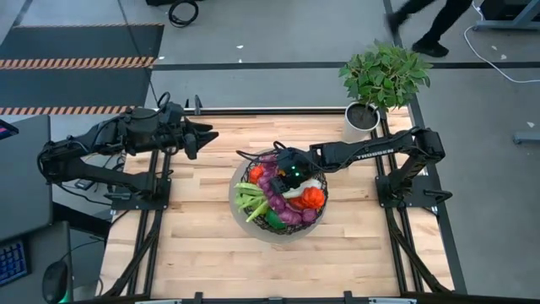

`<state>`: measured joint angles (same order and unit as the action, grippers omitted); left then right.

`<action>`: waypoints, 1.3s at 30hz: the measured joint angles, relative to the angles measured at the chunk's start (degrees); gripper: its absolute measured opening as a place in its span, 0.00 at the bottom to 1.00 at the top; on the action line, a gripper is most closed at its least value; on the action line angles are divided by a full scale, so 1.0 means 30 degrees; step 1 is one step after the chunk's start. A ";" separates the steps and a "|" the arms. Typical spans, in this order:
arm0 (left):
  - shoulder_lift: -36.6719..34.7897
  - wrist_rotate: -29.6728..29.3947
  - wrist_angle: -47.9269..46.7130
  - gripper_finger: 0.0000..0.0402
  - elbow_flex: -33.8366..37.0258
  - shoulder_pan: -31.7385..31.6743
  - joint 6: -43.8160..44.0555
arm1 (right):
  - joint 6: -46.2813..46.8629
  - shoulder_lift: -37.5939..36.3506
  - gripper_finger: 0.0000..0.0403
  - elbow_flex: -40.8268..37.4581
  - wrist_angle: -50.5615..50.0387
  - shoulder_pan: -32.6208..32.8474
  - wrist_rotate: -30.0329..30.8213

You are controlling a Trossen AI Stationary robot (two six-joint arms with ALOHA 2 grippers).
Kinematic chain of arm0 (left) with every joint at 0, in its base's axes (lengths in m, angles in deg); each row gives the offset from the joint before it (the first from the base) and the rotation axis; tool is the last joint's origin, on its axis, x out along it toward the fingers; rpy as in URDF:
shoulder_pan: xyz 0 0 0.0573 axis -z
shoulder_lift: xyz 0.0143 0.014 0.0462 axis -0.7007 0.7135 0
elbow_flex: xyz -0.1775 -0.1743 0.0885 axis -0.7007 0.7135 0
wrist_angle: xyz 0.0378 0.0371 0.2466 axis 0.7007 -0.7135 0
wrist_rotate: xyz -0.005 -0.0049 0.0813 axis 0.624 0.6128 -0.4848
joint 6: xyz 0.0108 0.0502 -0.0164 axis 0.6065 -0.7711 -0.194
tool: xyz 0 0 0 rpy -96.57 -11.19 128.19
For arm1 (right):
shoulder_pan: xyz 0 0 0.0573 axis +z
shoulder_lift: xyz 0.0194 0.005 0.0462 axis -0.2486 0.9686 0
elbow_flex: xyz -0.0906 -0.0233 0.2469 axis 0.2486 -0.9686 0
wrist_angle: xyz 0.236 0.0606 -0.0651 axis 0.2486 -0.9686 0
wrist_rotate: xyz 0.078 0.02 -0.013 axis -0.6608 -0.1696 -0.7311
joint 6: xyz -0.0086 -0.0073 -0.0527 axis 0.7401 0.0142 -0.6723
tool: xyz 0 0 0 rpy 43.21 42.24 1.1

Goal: Build produce basket
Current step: Put the purple garlic into the black wire basket, then adjust the black wire basket in the center

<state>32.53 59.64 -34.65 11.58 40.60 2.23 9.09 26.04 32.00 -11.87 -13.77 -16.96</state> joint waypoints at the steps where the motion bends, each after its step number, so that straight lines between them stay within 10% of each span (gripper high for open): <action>1: 0.0000 -0.0004 -0.0008 0.58 0.0000 -0.0005 -0.0006 | -0.0004 -0.0002 0.16 0.0000 0.0268 -0.0004 -0.0024; 17: 0.0000 -0.1651 -0.0080 0.58 0.0000 -0.0026 0.0475 | -0.0326 -0.0729 0.44 0.0671 0.1233 -0.0225 -0.1919; 30: 0.1774 -0.2578 -0.0146 0.58 -0.0029 -0.0021 0.4056 | -0.3178 -0.3432 0.46 0.0940 -0.0778 -0.2010 -0.3317; 39: 0.4673 0.0834 -0.2754 0.58 -0.0015 -0.0188 0.6616 | -0.5396 -0.7085 0.46 0.0976 -1.0198 -0.3897 -0.2260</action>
<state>46.54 62.14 -42.91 11.54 40.03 22.07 -7.09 4.78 34.93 -42.46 -25.47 -23.74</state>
